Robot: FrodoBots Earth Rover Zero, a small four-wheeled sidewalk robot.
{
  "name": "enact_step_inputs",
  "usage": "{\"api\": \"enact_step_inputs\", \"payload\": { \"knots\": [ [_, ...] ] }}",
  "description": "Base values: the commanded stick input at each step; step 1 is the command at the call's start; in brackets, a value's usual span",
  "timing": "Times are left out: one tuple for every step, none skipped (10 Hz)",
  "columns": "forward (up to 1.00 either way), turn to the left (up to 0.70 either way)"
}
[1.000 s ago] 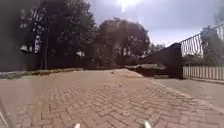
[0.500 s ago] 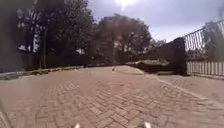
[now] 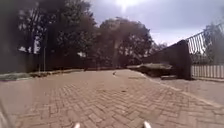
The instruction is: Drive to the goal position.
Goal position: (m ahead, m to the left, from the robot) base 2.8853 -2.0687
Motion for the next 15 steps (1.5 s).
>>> {"api": "enact_step_inputs", "payload": {
  "knots": [
    [0.7, 0.0],
    [0.7, 0.0],
    [0.7, 0.0],
    [0.7, 0.0],
    [0.7, 0.0],
    [0.7, 0.0],
    [0.7, 0.0],
    [0.7, -0.35],
    [0.7, -0.35],
    [0.7, -0.35],
    [0.7, -0.35],
    [0.7, -0.35],
    [0.7, -0.35],
    [0.7, -0.35],
    [0.7, -0.35]
  ]
}}
